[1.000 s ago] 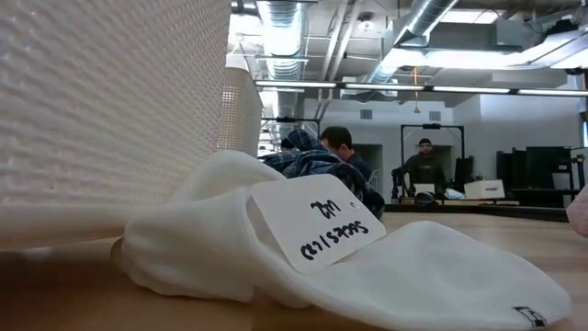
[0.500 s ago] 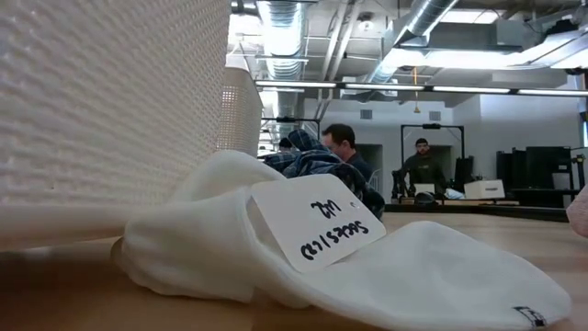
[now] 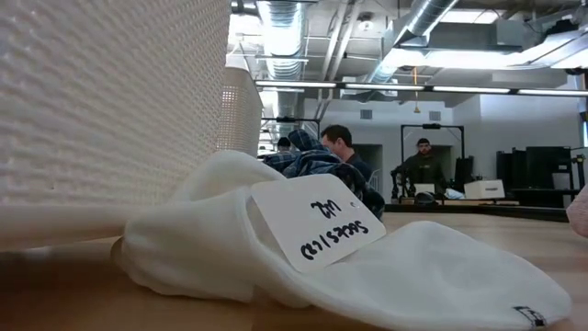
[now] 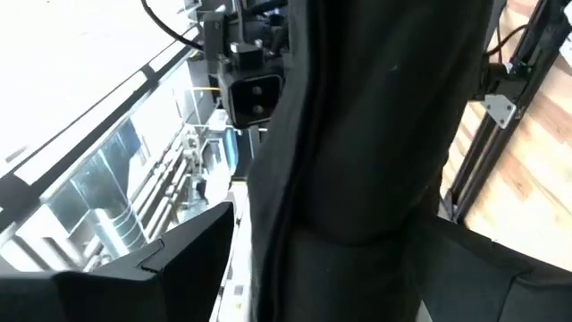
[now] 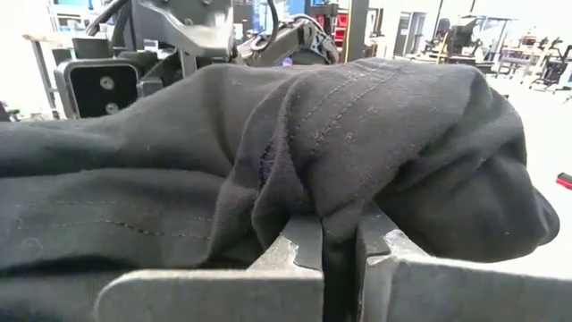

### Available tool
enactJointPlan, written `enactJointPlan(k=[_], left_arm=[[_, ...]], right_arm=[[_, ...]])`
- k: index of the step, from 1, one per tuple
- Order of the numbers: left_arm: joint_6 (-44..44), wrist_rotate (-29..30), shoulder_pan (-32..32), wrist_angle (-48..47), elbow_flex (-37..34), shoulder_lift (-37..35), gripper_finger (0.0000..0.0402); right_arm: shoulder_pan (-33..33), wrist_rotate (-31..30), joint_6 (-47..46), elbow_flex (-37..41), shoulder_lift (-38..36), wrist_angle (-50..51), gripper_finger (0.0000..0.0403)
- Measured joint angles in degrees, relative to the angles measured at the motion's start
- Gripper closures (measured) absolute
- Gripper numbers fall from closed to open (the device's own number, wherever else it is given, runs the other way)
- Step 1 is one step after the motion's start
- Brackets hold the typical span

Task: Sort clothes
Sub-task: Put the black shirt into the top white laundry organizer

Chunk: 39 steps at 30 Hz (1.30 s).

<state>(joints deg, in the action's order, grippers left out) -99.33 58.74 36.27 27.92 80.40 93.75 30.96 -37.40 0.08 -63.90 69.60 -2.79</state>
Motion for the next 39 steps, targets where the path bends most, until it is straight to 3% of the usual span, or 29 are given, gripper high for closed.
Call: enactJointPlan(k=[9,17,27,31,38,39], left_arm=[[2.01,-1.01,-3.2,-4.29,-0.02,0.01,0.0096],[2.46,-5.87,-5.3,-3.24,-0.02,0.01,0.0096],[5.51,-7.29,-7.04,-1.86,-0.07,0.02,0.0107],[7.32,-7.19,-7.02,-4.46,-0.07,0.03,0.0154],[8.31,-3.94,-6.92,-9.42,-0.07,0.03,0.0331],[8.19,-3.41,-6.71,-9.62,-0.07,0.03,0.0335]], right_arm=[[-0.42,0.26,0.42,0.0,0.0,-0.42,0.039],[-0.8,1.69,0.0,0.0,0.0,-0.63,0.039],[-2.58,3.38,-1.47,-0.07,1.75,-0.31,0.039],[-3.41,4.77,-1.7,-0.07,1.86,0.27,0.039],[-3.37,4.48,-1.55,-0.07,1.95,2.28,0.0361],[-3.37,4.45,-1.55,-0.07,1.95,2.87,0.0353]])
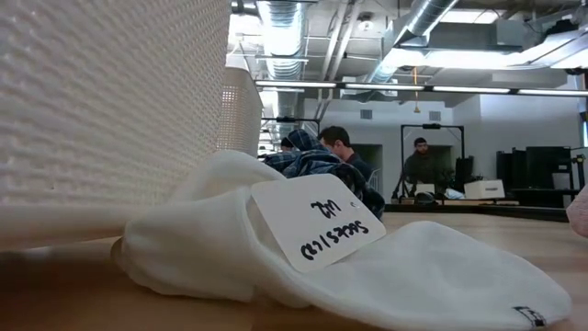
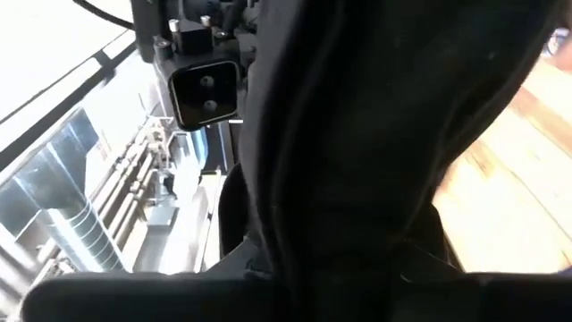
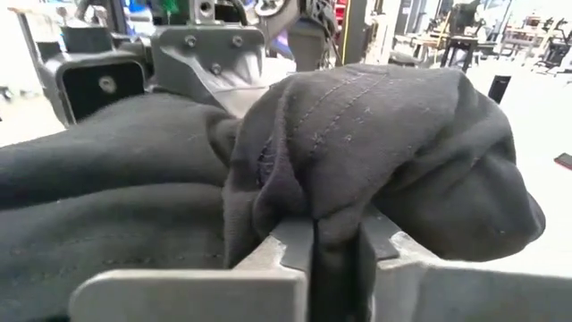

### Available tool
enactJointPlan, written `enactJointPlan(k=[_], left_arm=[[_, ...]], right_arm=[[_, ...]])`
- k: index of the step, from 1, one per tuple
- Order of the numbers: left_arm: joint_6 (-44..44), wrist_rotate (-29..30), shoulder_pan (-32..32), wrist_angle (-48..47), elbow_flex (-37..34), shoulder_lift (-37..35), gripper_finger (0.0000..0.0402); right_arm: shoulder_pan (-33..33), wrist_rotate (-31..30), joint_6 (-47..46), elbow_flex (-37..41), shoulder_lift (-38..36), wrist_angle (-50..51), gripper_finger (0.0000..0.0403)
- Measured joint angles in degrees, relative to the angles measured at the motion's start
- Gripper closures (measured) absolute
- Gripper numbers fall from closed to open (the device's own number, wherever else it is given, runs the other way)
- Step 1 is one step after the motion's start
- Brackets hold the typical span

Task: Sort clothes
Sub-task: Put the black shirt into the top white laundry organizer

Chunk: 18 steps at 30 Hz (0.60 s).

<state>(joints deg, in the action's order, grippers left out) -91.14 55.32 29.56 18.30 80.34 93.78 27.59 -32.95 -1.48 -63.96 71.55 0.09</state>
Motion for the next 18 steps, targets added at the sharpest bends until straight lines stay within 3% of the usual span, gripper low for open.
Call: enactJointPlan(k=[10,18], left_arm=[[-2.78,4.24,1.79,-0.63,0.0,-0.25,0.0335],[-1.4,8.72,2.24,-0.6,0.0,-5.33,0.0335]], right_arm=[[0.13,0.11,-0.5,0.0,0.02,6.81,0.0242],[0.51,0.09,-7.62,0.02,0.04,15.32,0.0148]])
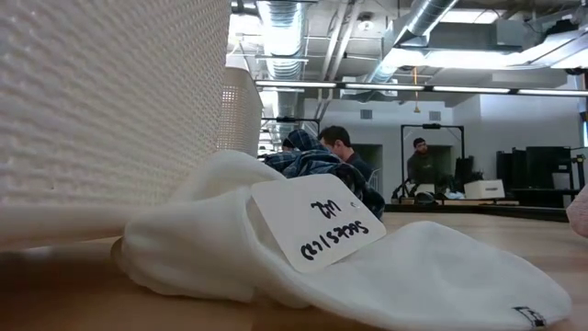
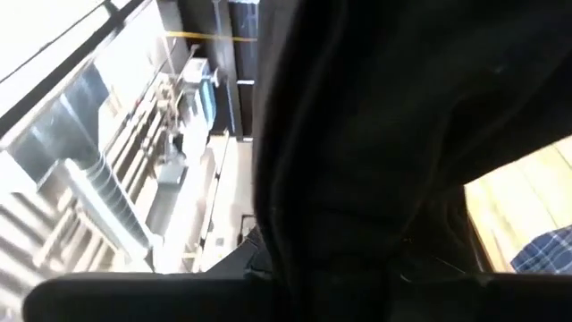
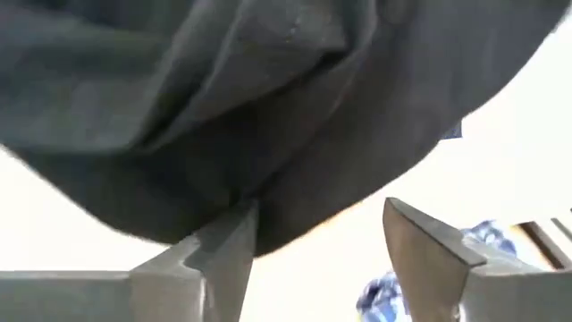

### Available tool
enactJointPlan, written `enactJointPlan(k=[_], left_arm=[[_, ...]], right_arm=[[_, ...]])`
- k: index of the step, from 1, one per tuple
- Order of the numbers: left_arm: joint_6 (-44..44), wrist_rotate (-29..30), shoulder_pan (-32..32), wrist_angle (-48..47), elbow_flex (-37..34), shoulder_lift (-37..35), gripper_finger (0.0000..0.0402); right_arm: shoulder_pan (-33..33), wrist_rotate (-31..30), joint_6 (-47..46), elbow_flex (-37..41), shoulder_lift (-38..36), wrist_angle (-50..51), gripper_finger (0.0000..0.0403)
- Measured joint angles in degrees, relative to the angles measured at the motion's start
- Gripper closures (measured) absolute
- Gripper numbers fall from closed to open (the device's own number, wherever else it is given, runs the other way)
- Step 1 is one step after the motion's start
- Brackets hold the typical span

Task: Sort clothes
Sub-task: Put the black shirt into the top white laundry organizer

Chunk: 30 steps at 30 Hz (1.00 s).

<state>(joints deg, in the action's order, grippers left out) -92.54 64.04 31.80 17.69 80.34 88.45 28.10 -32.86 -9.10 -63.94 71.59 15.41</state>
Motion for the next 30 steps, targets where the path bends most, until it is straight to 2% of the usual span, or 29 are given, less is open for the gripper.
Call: enactJointPlan(k=[5,12,17,22,25,30], left_arm=[[3.1,0.67,-0.68,-0.04,0.02,-4.62,0.0335],[9.46,2.47,-5.0,-2.9,0.09,-12.51,0.0335],[18.51,5.63,-11.71,-11.47,0.09,-18.7,0.0335],[31.64,6.12,-22.28,-27.4,0.09,-23.83,0.0335],[41.27,1.73,-29.81,-38.09,0.09,-26.18,0.0335],[52.69,-11.12,-43.92,-48.92,0.09,-27.05,0.0335]], right_arm=[[1.04,0.08,-2.38,0.08,0.02,2.9,0.014],[3.42,0.04,-2.54,0.09,0.04,2.77,0.0142],[4.93,0.0,-2.97,0.09,0.04,2.74,0.0142],[6.05,-0.04,-3.09,0.09,0.02,2.77,0.0142],[6.48,-0.06,-3.09,0.09,0.02,2.77,0.0142],[6.4,-0.11,-3.07,0.09,0.02,2.77,0.0143]])
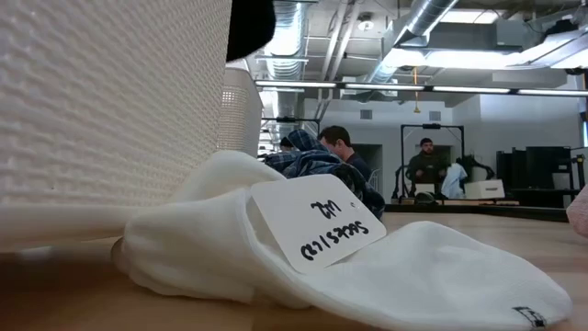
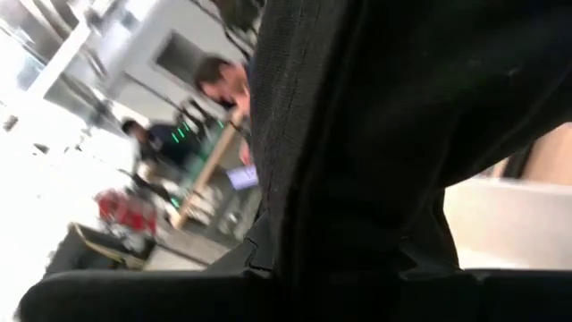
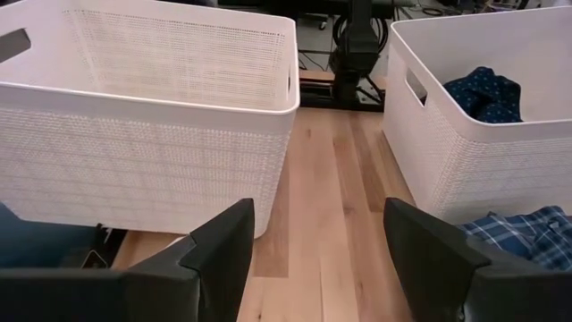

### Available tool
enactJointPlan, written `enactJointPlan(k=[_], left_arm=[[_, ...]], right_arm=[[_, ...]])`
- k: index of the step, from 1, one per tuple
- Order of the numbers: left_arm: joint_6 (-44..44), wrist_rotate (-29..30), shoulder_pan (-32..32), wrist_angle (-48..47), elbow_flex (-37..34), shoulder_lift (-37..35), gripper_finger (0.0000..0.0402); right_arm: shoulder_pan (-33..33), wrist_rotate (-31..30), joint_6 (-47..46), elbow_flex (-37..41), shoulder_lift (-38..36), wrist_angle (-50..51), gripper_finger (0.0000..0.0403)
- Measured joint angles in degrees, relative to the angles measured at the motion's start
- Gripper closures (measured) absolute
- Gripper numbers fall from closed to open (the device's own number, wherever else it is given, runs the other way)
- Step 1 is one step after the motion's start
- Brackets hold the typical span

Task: Sort clothes
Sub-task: Put the black shirt into the top white laundry organizer

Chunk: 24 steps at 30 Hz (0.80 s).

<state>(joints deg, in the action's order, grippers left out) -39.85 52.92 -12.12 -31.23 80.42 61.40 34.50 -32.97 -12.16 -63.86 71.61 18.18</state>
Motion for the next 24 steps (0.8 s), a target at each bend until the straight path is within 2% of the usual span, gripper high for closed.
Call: enactJointPlan(k=[3,6,14,18,24], left_arm=[[1.96,-6.63,-8.22,-3.02,0.0,1.45,0.0335],[2.32,-10.84,-15.57,-5.97,0.0,3.86,0.0335],[6.85,-25.72,-31.8,-15.31,0.0,10.19,0.0335],[7.82,-31.86,-36.09,-16.48,0.0,13.67,0.0335],[8.02,-33.63,-38.7,-19.89,0.0,20.6,0.0335]], right_arm=[[-0.1,-0.11,0.0,0.0,0.0,0.02,0.0143],[-0.2,-0.11,0.0,0.0,-0.02,0.02,0.0143],[-0.2,-0.1,-0.91,0.0,-0.04,0.96,0.0143],[-0.2,-0.1,-1.34,0.05,-0.04,1.61,0.0143],[-0.2,-0.11,-1.88,2.14,-0.07,1.15,0.0143]])
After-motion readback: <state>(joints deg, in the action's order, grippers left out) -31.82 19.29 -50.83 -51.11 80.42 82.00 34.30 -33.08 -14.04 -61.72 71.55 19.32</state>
